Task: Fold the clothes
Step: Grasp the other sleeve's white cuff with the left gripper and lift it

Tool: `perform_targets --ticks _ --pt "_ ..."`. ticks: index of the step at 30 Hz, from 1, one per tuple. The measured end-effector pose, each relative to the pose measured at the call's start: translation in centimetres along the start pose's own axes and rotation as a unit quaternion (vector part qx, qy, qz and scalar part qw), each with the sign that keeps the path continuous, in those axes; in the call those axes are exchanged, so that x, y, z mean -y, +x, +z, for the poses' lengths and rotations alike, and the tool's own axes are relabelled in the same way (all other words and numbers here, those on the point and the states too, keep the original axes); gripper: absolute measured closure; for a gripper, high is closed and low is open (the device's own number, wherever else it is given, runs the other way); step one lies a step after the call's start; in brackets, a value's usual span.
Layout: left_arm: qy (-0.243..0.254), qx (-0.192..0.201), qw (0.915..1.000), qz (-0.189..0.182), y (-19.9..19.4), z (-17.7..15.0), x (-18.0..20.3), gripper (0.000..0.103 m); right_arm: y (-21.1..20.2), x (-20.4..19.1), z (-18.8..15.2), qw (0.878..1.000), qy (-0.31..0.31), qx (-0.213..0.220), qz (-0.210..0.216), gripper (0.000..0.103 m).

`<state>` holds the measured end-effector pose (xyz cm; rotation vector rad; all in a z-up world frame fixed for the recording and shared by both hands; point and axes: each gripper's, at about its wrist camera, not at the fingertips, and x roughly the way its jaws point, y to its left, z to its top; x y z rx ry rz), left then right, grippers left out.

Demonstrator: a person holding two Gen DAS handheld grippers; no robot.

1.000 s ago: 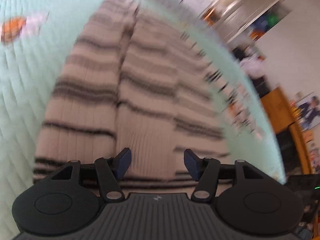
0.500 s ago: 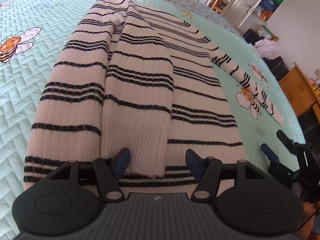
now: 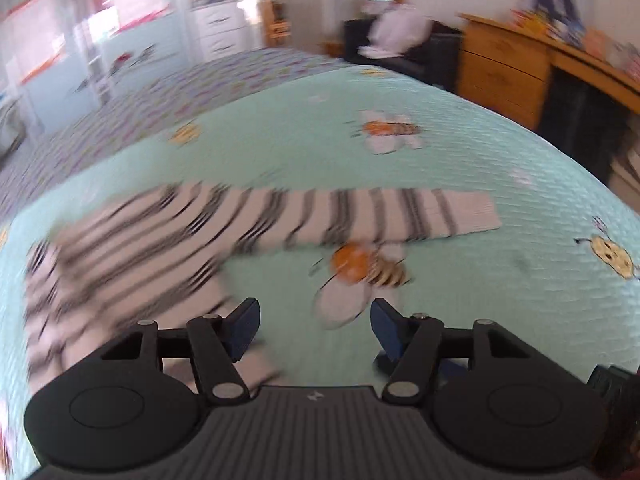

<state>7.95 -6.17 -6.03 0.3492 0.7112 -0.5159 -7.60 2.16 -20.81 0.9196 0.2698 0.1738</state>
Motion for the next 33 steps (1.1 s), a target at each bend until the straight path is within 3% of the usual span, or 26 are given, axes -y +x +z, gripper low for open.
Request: perform_targets --ticks 3,5,8,12,14,16,19,20,23,24,26,27,29,30,33 --pt "0.134 0.006 0.9908 -0.021 3.9 2.1 3.7 0.035 -0.9 1.0 0.6 0.999 0.041 0.003 0.014 0.030" --pt "0.217 0.000 0.9762 -0.007 6.7 2.9 6.2 0.035 -1.0 1.3 1.2 0.998 0.055 -0.010 0.013 0.030" --pt "0.298 -0.006 0.9542 0.024 10.3 3.9 9.7 0.035 -0.8 2.0 2.1 0.996 0.077 -0.032 0.017 0.033" --pt "0.363 -0.020 0.9316 -0.010 13.5 4.0 13.4 0.034 -0.4 3.4 2.9 0.992 0.115 -0.036 0.028 0.037" --pt "0.403 -0.024 0.9145 -0.015 14.7 3.3 14.8 0.033 -0.1 3.8 3.2 0.991 0.125 -0.038 0.035 0.039" --pt "0.448 -0.016 0.8939 0.001 15.7 2.4 15.9 0.032 0.0 4.2 3.1 0.989 0.134 -0.040 0.038 0.040" --pt "0.505 0.025 0.8619 0.036 16.3 1.1 16.6 0.017 0.5 4.5 3.4 0.989 0.137 -0.043 0.041 0.040" --pt "0.519 0.037 0.8528 0.048 16.6 0.8 16.9 0.017 0.0 4.2 3.0 0.989 0.136 -0.044 0.041 0.040" --pt "0.548 0.058 0.8322 0.061 16.9 0.4 17.6 0.018 0.6 4.3 3.1 0.990 0.130 -0.046 0.040 0.040" --pt "0.553 0.061 0.8287 0.061 16.9 0.4 17.7 0.018 0.8 4.3 3.1 0.990 0.129 -0.047 0.040 0.040" --pt "0.541 0.057 0.8376 0.047 16.9 0.9 17.4 0.020 1.1 4.3 3.2 0.990 0.124 -0.047 0.040 0.040" --pt "0.531 0.052 0.8452 0.034 16.9 1.3 17.0 0.028 1.2 4.3 3.2 0.991 0.120 -0.047 0.039 0.040" --pt "0.483 0.021 0.8755 0.005 17.4 2.7 16.1 0.066 1.6 4.0 3.2 0.992 0.108 -0.048 0.035 0.040" --pt "0.455 0.004 0.8903 -0.010 17.7 3.4 15.6 0.093 1.8 3.9 3.2 0.993 0.099 -0.049 0.033 0.040" --pt "0.347 0.024 0.9374 -0.022 16.5 6.5 12.6 0.096 2.4 3.6 3.3 0.995 0.080 -0.054 0.029 0.039"
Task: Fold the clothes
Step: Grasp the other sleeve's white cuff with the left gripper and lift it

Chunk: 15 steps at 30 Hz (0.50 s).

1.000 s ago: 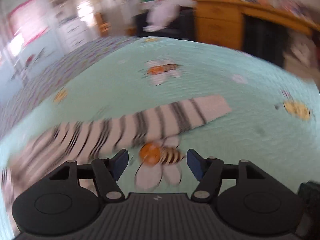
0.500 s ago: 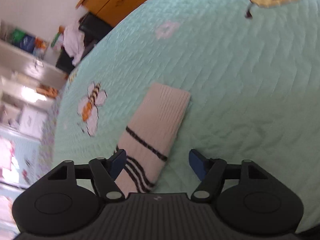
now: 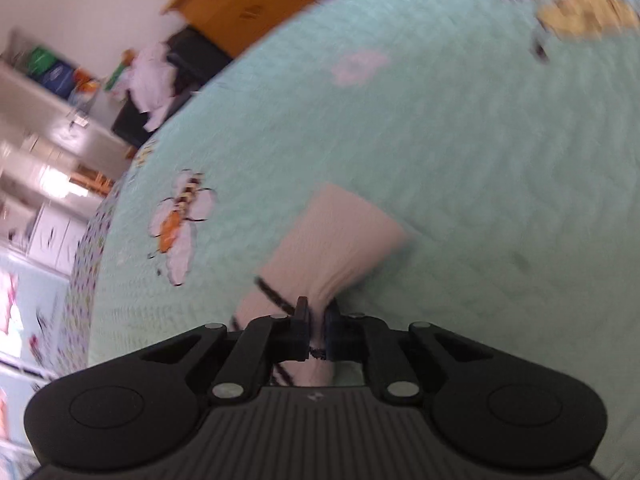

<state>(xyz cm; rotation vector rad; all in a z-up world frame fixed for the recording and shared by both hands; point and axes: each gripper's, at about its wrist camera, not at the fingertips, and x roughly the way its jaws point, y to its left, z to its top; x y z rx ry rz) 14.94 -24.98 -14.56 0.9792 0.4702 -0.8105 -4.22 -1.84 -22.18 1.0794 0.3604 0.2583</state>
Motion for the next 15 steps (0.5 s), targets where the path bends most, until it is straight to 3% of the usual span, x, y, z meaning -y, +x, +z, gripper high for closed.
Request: perform_targets --ticks 2,6,10,15 --pt "-0.109 0.029 0.9936 0.009 -2.3 0.2 -4.5 0.096 0.4 -0.1 0.1 1.000 -0.008 -0.005 0.000 0.039" --pt "-0.270 0.084 0.9583 0.042 -8.0 -0.7 -13.1 0.096 1.6 -0.5 -0.1 0.999 -0.035 -0.037 0.011 0.038" --pt "-0.359 0.090 0.9273 0.056 -11.9 -2.3 -19.2 0.096 3.4 -1.9 -0.7 0.992 -0.081 -0.089 0.027 0.035" --pt "-0.404 0.081 0.9089 0.066 -14.8 -4.3 -21.9 0.096 7.0 -4.6 -3.3 0.974 -0.134 -0.178 0.034 0.035"
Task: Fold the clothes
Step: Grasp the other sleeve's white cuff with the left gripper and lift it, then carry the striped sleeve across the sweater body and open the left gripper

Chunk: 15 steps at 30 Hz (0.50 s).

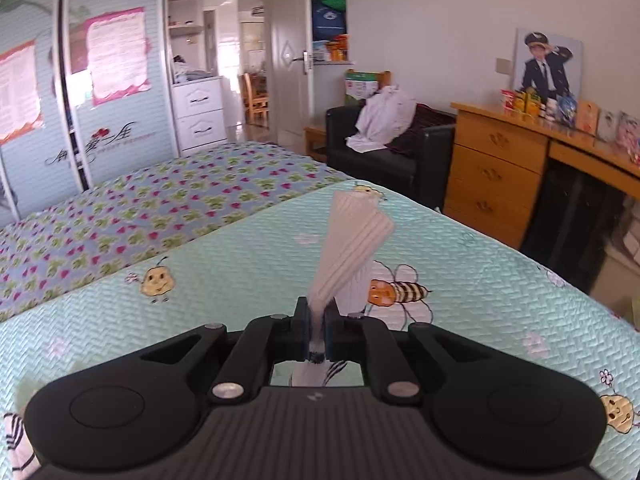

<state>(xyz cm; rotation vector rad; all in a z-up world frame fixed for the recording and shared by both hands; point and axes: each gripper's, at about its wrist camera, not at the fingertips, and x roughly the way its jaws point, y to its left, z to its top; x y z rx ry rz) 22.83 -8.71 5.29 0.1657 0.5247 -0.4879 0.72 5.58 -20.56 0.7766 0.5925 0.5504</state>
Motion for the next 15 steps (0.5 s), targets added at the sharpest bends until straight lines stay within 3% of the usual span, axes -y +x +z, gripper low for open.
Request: perform_targets --ticks 2,6,10,12,15 --pt "-0.019 0.001 0.9998 0.007 -1.3 -0.2 -1.1 0.096 1.8 -1.3 -0.5 0.999 -0.027 -0.035 -0.027 0.040" --pt "-0.049 0.000 0.9987 0.014 -2.5 -0.2 -3.1 0.096 2.7 -1.8 -0.4 0.997 -0.017 -0.043 -0.059 0.048" --pt "-0.079 0.010 0.9967 0.018 -4.4 0.0 -5.9 0.096 2.5 -1.0 -0.7 0.995 -0.001 -0.060 -0.082 0.095" --pt "-0.093 0.021 0.9952 0.024 -5.6 0.1 -7.3 0.096 1.5 -0.6 -1.0 0.996 0.012 -0.058 -0.066 0.095" --pt "-0.122 0.054 0.9903 0.038 -8.4 -0.2 -10.0 0.096 1.5 -2.5 -1.1 0.994 -0.044 -0.060 -0.085 0.095"
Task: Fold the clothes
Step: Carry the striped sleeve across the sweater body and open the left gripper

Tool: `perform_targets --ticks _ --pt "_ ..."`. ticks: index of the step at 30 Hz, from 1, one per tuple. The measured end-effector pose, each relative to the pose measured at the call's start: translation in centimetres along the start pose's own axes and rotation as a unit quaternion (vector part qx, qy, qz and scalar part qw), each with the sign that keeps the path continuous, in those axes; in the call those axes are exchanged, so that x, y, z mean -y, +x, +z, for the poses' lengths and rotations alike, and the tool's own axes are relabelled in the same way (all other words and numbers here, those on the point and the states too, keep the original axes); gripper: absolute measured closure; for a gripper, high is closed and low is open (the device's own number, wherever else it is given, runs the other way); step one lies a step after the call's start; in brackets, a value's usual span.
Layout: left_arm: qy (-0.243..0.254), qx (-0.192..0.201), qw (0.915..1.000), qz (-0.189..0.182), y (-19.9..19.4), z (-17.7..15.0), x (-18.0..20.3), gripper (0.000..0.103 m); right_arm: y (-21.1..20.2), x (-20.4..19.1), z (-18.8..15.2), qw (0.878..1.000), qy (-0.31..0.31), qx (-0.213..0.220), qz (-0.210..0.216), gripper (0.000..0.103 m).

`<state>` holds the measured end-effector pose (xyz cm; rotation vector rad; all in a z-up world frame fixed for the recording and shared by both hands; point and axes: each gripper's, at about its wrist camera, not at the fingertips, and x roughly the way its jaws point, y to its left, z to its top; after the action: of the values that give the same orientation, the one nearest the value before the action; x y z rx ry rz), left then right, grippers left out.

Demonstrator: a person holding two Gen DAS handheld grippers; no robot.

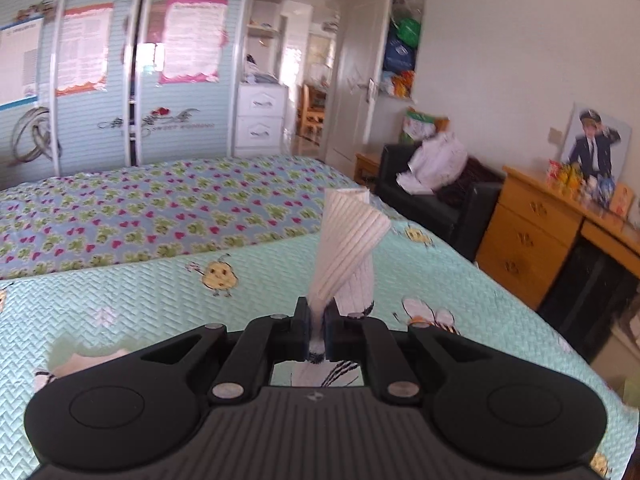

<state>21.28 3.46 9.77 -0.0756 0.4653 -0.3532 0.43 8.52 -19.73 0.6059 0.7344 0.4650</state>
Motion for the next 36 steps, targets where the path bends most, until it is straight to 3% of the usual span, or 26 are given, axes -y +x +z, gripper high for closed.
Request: perform_targets --ticks 4,8,11,13,15,17,19,20,23,27,34,36 --pt "-0.054 0.088 0.9938 0.042 -7.2 -0.8 -5.2 0.096 0.0 -4.2 -0.6 0.990 -0.131 0.002 -0.057 0.095" --pt "-0.120 0.171 0.9687 0.134 -15.0 -4.8 -11.8 0.096 -0.1 -8.1 -1.4 0.970 -0.232 0.006 -0.073 0.095" --pt "-0.167 0.166 0.9467 0.220 -17.6 -9.6 -16.9 0.096 0.6 -10.6 -2.0 0.955 -0.288 0.000 -0.077 0.095" --pt "-0.212 0.129 0.9346 0.255 -17.7 -13.3 -20.4 0.096 1.3 -12.0 -2.6 0.944 -0.320 -0.009 -0.081 0.094" --pt "-0.264 0.101 0.9137 0.292 -17.8 -17.1 -23.1 0.096 1.6 -12.5 -2.9 0.940 -0.329 -0.019 -0.085 0.093" --pt "-0.303 0.079 0.9008 0.300 -17.8 -20.3 -25.1 0.096 1.9 -12.8 -3.2 0.937 -0.337 -0.029 -0.089 0.089" --pt "-0.310 0.065 0.9046 0.285 -17.7 -22.3 -25.9 0.096 1.8 -13.2 -3.2 0.936 -0.339 -0.035 -0.090 0.086" --pt "-0.310 0.063 0.9074 0.277 -17.8 -23.1 -26.0 0.096 1.5 -13.3 -3.1 0.937 -0.336 -0.036 -0.089 0.080" --pt "-0.322 0.059 0.9129 0.244 -17.9 -24.3 -26.6 0.096 -0.5 -13.3 -2.5 0.952 -0.299 -0.027 -0.056 0.061" --pt "-0.314 0.055 0.9205 0.226 -17.5 -23.8 -26.3 0.096 -4.3 -12.7 -2.0 0.964 -0.261 0.012 -0.044 0.051" --pt "-0.288 0.066 0.9385 0.179 -17.1 -20.5 -24.2 0.096 -7.5 -11.3 -4.8 0.960 -0.263 -0.022 -0.090 0.047" --pt "-0.267 0.077 0.9470 0.162 -17.3 -18.6 -23.0 0.096 -8.0 -11.8 -6.5 0.950 -0.294 -0.023 -0.102 0.047"
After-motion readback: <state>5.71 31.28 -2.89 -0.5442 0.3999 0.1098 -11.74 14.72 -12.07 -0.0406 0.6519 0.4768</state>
